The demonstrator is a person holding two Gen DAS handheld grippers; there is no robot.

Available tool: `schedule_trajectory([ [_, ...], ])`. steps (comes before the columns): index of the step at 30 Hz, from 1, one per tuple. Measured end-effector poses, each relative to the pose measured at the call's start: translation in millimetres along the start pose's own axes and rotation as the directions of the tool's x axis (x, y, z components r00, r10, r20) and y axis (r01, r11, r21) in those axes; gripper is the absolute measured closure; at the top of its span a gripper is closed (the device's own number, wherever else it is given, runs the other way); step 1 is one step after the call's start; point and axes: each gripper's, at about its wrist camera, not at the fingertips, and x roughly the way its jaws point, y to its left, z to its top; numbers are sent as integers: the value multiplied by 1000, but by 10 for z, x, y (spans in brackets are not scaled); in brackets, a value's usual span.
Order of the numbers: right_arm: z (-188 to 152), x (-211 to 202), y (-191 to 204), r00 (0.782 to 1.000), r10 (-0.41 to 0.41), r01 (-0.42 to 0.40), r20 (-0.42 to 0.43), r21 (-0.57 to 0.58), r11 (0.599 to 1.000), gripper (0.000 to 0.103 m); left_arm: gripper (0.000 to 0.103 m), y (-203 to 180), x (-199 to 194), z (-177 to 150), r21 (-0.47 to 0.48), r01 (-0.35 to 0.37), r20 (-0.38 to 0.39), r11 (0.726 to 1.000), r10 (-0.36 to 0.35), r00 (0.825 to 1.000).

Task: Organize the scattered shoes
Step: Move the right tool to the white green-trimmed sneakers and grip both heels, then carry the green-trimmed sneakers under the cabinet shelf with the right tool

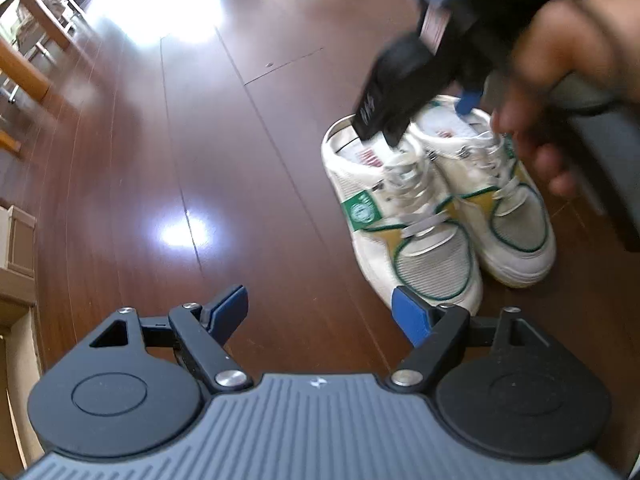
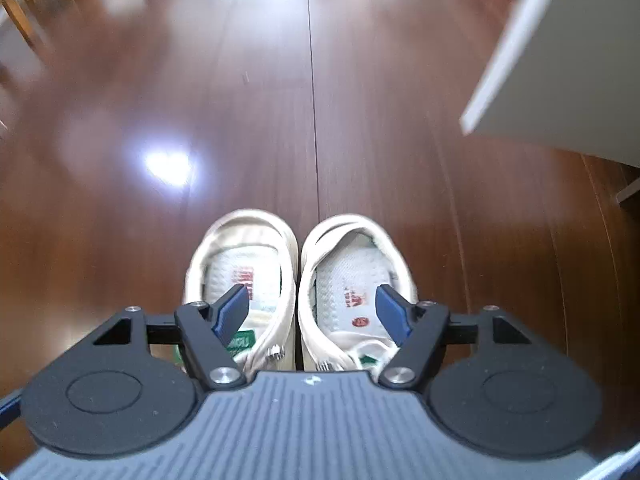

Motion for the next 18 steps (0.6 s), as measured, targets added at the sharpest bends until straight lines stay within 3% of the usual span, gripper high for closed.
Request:
schedule_trajectory([
  [1, -86, 32, 81, 1000, 6, -6, -2, -40, 999, 59, 22, 12, 7, -26, 0, 0, -5, 1000, 0, 1000],
  [3, -259, 87, 240, 1000, 15, -16, -5, -128, 992, 73, 22, 18, 12, -90, 2, 3, -20, 1000, -3, 1000],
  [4, -355, 39, 293, 1000, 10, -6, 17, -236, 972, 80, 22, 13, 12, -122, 4, 5, -28, 1000, -5, 1000],
  [7, -571, -89, 169, 1000, 29, -30, -6, -354, 935, 86, 22, -50, -8, -185, 20, 20, -48, 1000, -19, 999],
  [10, -686, -134, -207, 996, 30, -47, -79, -229, 972, 88, 22, -181, -38, -189, 31, 42, -56, 999, -40, 998],
  [12, -838, -178, -622, 992, 14, -22, -124, -64, 998, 88, 22, -337, -67, -145, 41, 73, -54, 996, -71, 996],
  [18, -1409, -351, -1802, 981, -128, 154, -148, 180, 971, 88, 22, -1012, -108, 35, 147, 186, -16, 971, -186, 982],
])
